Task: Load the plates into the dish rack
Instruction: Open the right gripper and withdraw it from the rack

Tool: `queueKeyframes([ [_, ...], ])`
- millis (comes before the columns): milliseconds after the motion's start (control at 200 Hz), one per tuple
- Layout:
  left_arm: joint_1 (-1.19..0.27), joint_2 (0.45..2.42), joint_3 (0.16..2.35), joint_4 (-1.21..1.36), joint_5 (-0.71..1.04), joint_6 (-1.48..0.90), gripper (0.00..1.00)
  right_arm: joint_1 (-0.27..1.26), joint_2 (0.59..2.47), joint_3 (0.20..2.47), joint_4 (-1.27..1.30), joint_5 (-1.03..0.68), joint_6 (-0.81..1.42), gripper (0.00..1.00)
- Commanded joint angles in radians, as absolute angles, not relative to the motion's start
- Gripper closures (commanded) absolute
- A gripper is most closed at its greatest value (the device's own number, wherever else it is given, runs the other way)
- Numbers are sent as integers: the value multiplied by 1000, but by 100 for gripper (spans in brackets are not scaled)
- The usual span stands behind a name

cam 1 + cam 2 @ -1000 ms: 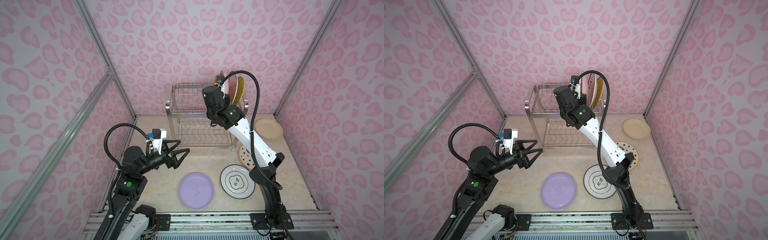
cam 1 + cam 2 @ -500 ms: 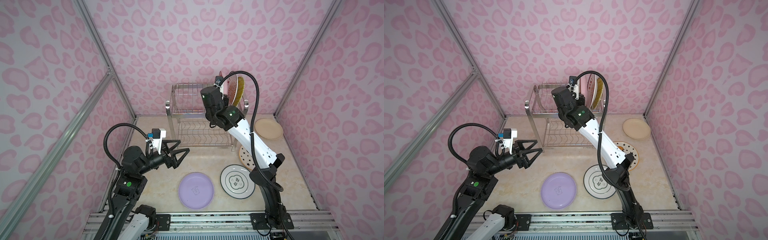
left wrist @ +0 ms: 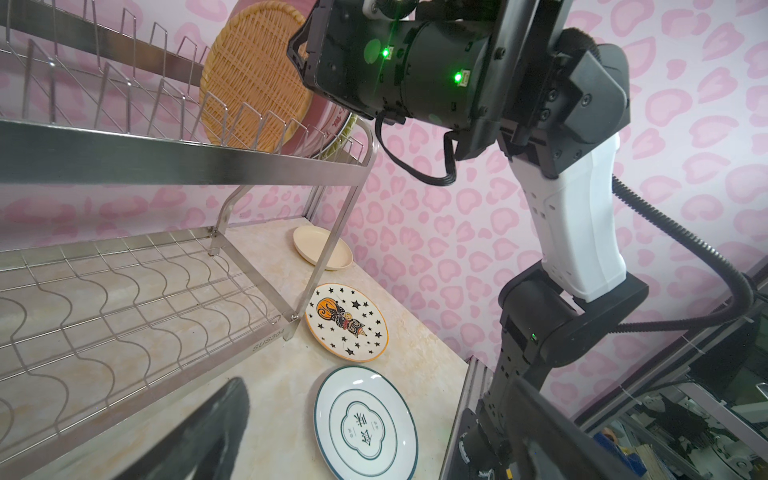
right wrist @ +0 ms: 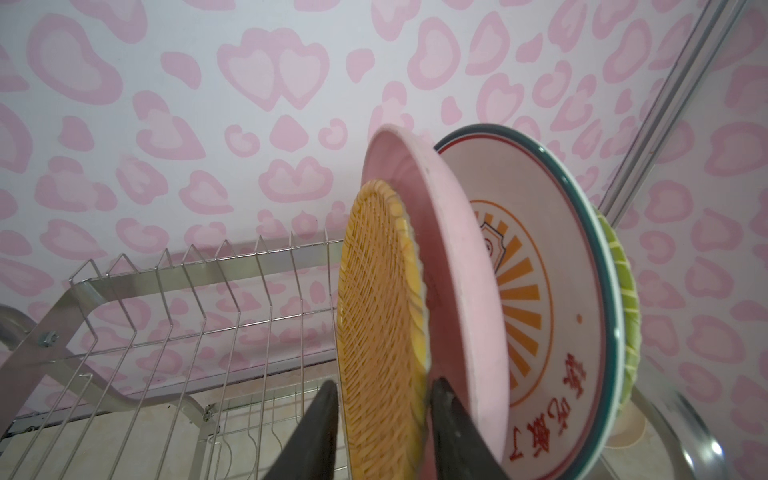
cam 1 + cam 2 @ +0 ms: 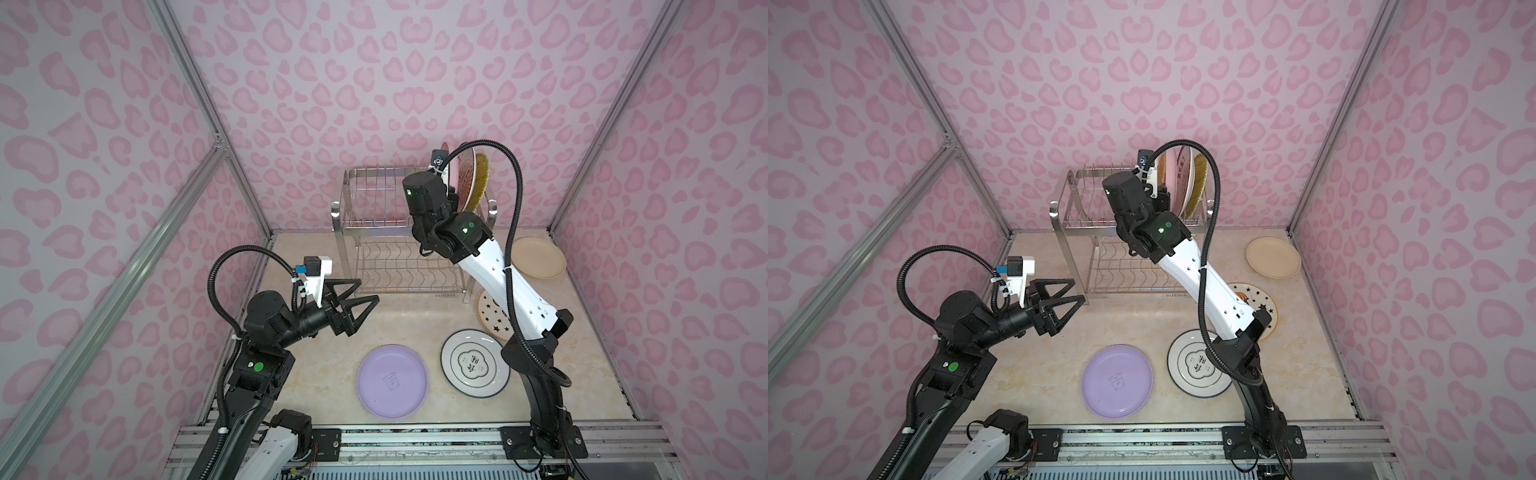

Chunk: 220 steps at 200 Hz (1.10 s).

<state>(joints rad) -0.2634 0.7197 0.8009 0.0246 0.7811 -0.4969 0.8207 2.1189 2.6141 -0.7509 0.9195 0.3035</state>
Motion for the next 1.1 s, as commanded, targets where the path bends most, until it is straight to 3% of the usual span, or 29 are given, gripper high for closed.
queueKeyframes([
  [0, -261, 719, 804, 58, 792, -497, 2, 833, 2105, 2602, -718, 929, 292, 58],
  [540, -256, 719, 805, 57, 792, -499, 2, 921, 2020, 2559, -623, 935, 197, 55],
  [670, -254, 721, 807, 51, 788, -499, 2, 953, 1965, 2517, -592, 918, 157, 46],
  [870, -252, 730, 813, 35, 785, -500, 2, 988, 1784, 2289, -505, 842, 114, 25],
  [1095, -251, 732, 818, 13, 769, -494, 2, 992, 1541, 1981, -449, 759, 124, 16],
])
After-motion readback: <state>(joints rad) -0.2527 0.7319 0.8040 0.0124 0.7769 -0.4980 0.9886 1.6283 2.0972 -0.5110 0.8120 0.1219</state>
